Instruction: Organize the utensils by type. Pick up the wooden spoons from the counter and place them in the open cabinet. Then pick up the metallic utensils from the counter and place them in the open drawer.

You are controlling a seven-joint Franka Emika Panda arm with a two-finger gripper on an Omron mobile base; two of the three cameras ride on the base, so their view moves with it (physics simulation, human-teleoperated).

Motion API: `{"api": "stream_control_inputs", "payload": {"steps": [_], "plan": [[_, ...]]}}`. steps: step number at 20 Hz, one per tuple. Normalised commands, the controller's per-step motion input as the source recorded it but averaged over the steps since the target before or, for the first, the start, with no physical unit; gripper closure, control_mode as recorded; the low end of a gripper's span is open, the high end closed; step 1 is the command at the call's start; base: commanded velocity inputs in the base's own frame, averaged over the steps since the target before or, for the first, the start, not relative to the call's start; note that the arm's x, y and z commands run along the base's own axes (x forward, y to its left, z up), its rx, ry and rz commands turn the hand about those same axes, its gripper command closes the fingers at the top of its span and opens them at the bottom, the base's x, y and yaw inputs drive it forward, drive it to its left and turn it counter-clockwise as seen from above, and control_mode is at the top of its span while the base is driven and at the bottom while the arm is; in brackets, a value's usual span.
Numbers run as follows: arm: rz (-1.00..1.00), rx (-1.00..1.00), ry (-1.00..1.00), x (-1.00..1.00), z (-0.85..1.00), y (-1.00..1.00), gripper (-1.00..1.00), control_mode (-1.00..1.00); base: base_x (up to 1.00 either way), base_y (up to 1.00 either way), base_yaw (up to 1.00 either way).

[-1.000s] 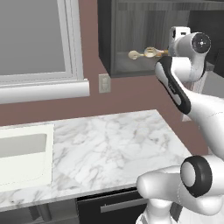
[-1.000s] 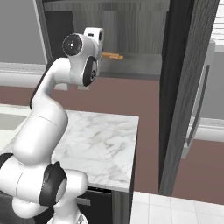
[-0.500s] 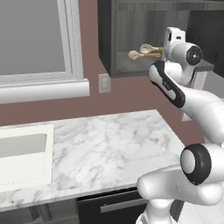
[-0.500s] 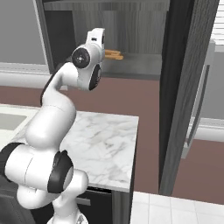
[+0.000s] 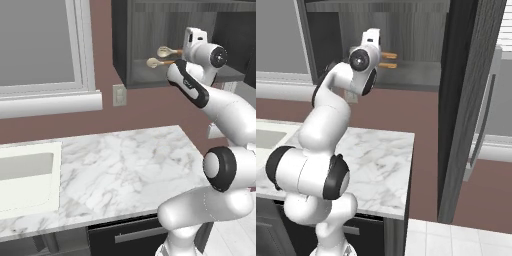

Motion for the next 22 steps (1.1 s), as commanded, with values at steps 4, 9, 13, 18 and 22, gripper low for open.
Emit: {"api": "stream_control_inputs", "payload": {"steps": [4,9,13,18,22], "plan": [[0.08,-0.01,0.12,0.23,-0.05,0.00,1.00,-1.00,0.00,0.00,0.00],[0.09,-0.03,0.03,0.22,-0.17,0.03,1.00,-1.00,0.00,0.00,0.00],[0.09,-0.05,0.00,0.18,-0.26,0.04,1.00,-1.00,0.00,0.00,0.00],[0.06,-0.06,0.00,0.15,-0.31,0.02,1.00,-1.00,0.00,0.00,0.00],[0.03,-0.03,0.02,0.30,-0.31,0.00,1.00,-1.00,0.00,0.00,0.00]]}}
